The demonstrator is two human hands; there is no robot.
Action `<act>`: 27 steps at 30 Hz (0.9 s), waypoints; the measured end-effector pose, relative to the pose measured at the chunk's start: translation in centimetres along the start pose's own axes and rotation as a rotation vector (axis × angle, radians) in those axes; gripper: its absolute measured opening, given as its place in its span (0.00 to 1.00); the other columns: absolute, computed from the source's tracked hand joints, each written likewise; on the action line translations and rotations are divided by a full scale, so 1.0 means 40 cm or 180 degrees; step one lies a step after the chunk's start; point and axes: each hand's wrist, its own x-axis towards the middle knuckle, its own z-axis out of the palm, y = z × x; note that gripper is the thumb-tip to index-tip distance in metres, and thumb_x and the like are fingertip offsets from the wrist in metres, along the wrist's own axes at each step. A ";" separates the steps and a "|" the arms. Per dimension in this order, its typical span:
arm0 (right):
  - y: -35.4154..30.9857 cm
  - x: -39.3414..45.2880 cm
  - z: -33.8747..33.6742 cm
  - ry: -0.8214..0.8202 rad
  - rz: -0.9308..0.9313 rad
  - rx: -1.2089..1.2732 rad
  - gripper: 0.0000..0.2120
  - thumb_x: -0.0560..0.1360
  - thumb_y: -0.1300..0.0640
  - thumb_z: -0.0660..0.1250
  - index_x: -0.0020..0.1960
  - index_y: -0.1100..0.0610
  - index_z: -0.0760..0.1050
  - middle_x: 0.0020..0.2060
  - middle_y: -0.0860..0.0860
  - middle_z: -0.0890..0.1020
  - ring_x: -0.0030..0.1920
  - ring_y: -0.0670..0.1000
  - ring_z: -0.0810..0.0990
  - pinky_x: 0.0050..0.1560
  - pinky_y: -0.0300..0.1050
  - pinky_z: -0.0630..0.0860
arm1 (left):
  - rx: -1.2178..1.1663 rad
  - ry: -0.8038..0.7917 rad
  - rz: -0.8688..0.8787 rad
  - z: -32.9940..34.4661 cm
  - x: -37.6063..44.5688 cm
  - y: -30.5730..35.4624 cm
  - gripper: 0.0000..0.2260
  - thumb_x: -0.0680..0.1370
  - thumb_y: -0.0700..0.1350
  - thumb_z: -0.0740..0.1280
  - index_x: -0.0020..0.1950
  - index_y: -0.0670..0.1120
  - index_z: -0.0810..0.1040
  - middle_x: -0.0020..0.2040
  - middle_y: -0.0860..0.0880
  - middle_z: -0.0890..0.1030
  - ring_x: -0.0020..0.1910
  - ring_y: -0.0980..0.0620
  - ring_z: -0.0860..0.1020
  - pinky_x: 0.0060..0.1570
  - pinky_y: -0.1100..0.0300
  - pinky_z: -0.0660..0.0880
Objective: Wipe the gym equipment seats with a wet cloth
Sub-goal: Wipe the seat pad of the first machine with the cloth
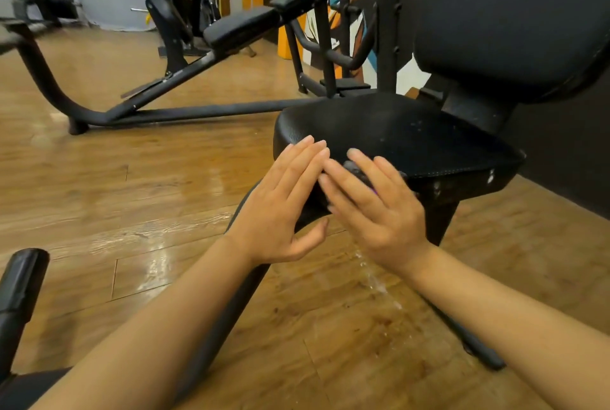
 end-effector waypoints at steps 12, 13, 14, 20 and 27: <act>0.172 -0.141 -0.033 -0.0243 -0.0926 -0.0158 0.26 0.84 0.62 0.60 0.80 0.54 0.57 0.79 0.51 0.58 0.79 0.56 0.59 0.79 0.52 0.56 | 0.0056 -0.0162 -0.0093 -0.019 0.001 0.013 0.34 0.77 0.48 0.66 0.77 0.34 0.58 0.78 0.39 0.59 0.80 0.42 0.54 0.78 0.46 0.55; 0.183 -0.161 -0.040 -0.0300 -0.0922 -0.0200 0.27 0.85 0.62 0.58 0.81 0.54 0.55 0.81 0.51 0.54 0.79 0.55 0.57 0.79 0.52 0.55 | 0.0062 -0.0173 -0.0113 -0.019 0.000 0.016 0.34 0.77 0.48 0.65 0.77 0.34 0.58 0.78 0.39 0.59 0.80 0.42 0.54 0.77 0.45 0.55; 0.182 -0.171 -0.040 -0.0309 -0.0866 -0.0204 0.27 0.85 0.62 0.58 0.81 0.53 0.54 0.81 0.50 0.52 0.79 0.55 0.56 0.79 0.52 0.54 | 0.0068 -0.0164 -0.0130 -0.017 -0.002 0.018 0.34 0.77 0.48 0.65 0.77 0.34 0.58 0.78 0.39 0.60 0.80 0.42 0.54 0.77 0.44 0.56; 0.018 -0.075 0.008 0.0120 -0.0014 -0.0149 0.25 0.81 0.60 0.67 0.75 0.57 0.64 0.75 0.52 0.67 0.76 0.59 0.63 0.78 0.56 0.58 | -0.0185 0.0071 -0.0306 0.014 -0.005 0.037 0.32 0.78 0.46 0.62 0.78 0.34 0.56 0.79 0.39 0.56 0.80 0.41 0.52 0.78 0.43 0.52; 0.004 -0.045 0.007 0.0219 0.0086 0.0205 0.29 0.82 0.56 0.66 0.77 0.60 0.57 0.74 0.54 0.65 0.78 0.56 0.58 0.78 0.52 0.57 | -0.0210 0.0099 -0.0302 0.013 -0.003 0.030 0.31 0.77 0.43 0.60 0.78 0.34 0.56 0.79 0.40 0.56 0.80 0.42 0.52 0.77 0.43 0.54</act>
